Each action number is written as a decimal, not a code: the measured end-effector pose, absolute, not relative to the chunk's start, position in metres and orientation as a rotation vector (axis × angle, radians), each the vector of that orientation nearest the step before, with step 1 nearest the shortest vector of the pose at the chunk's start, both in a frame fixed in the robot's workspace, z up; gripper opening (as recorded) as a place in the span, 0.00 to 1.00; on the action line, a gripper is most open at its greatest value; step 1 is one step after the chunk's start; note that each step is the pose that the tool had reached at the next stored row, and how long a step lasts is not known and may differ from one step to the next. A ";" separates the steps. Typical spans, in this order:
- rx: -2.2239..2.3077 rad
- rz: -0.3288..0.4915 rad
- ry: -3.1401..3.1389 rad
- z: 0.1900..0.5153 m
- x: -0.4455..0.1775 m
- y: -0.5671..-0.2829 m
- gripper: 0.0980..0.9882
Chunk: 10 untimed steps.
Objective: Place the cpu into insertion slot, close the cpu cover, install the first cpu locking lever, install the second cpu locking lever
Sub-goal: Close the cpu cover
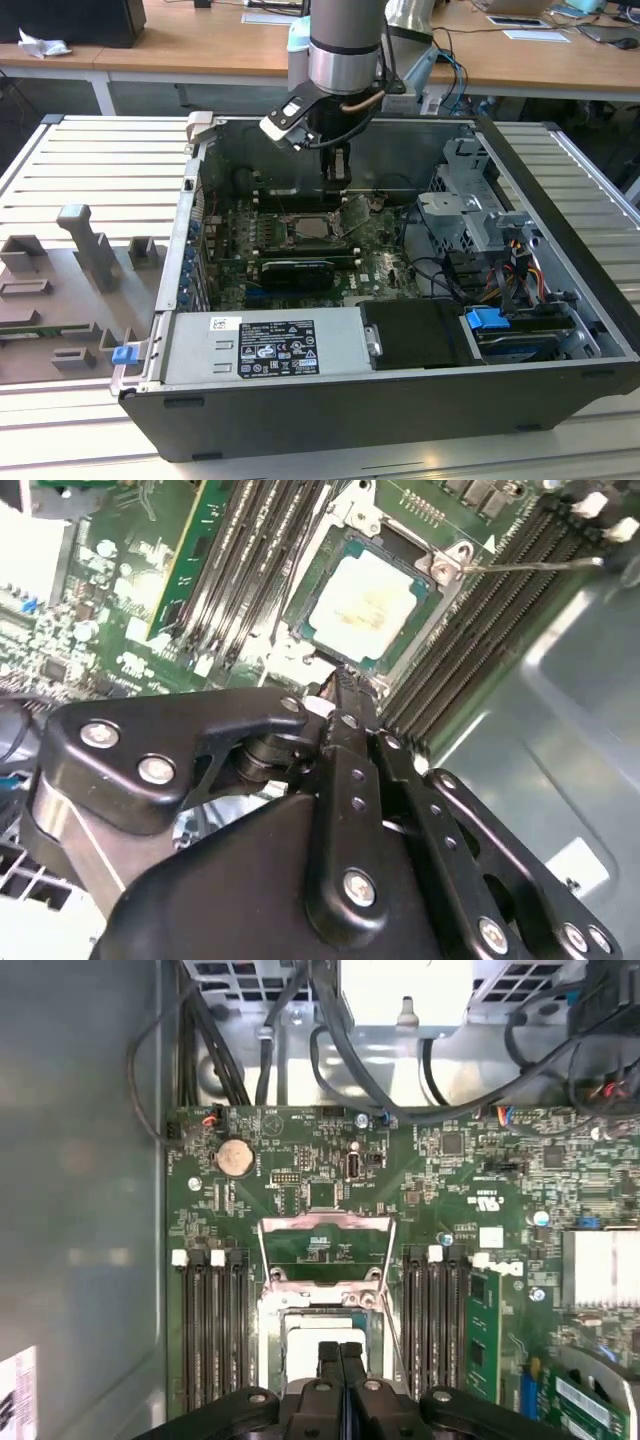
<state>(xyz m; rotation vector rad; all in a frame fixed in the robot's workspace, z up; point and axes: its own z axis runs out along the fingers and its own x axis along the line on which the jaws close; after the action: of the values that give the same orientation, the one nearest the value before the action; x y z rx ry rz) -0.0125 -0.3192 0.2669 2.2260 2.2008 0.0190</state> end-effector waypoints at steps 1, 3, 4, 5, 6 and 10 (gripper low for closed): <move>2.226 0.019 2.201 0.267 -0.011 -0.319 0.01; 2.222 0.019 2.205 0.267 -0.006 -0.319 0.01; 2.219 0.019 2.208 0.268 -0.001 -0.319 0.01; 2.217 0.019 2.210 0.268 0.004 -0.319 0.01; 2.215 0.019 2.212 0.267 0.009 -0.319 0.01; 2.212 0.019 2.215 0.270 0.017 -0.319 0.01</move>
<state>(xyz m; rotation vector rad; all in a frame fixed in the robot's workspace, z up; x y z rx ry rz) 0.0166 -0.3192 0.2699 2.2123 2.2146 0.0190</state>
